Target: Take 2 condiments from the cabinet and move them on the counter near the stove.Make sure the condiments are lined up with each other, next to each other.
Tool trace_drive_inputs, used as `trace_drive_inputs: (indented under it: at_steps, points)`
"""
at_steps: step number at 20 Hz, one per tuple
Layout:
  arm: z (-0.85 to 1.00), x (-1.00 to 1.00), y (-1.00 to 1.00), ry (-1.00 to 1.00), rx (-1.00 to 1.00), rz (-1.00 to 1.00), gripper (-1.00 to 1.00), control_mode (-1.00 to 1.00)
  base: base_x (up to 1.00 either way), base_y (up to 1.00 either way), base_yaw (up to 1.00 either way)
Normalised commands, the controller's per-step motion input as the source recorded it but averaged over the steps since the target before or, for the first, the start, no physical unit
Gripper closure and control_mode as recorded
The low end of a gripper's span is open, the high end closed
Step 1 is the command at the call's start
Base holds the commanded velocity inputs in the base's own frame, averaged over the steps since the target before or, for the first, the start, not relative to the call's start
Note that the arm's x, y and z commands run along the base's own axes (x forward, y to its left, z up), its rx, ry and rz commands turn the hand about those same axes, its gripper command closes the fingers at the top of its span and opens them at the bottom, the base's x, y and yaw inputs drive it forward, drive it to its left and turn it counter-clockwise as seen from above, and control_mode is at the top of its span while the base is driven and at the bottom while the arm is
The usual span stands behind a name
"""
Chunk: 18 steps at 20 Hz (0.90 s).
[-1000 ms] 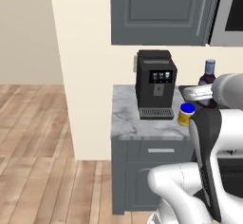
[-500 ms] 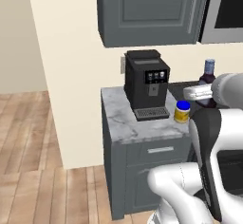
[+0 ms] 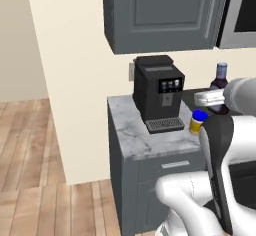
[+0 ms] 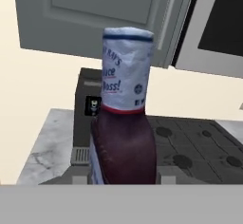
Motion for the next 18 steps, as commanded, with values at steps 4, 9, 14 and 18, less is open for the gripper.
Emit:
trace_drive_inputs:
  at_steps: [4,9,14,18]
  points:
    - [0.00,0.00,0.00,0.00,0.00,0.00,1.00,1.00,0.64,0.00,0.00]
    - [0.00,0.00,0.00,0.00,0.00,0.00,1.00,1.00,0.56,0.02,0.00]
    - [0.00,0.00,0.00,0.00,0.00,0.00,1.00,1.00,0.36,0.03,0.00]
    - [0.00,0.00,0.00,0.00,0.00,0.00,1.00,1.00,0.26,0.02,0.00]
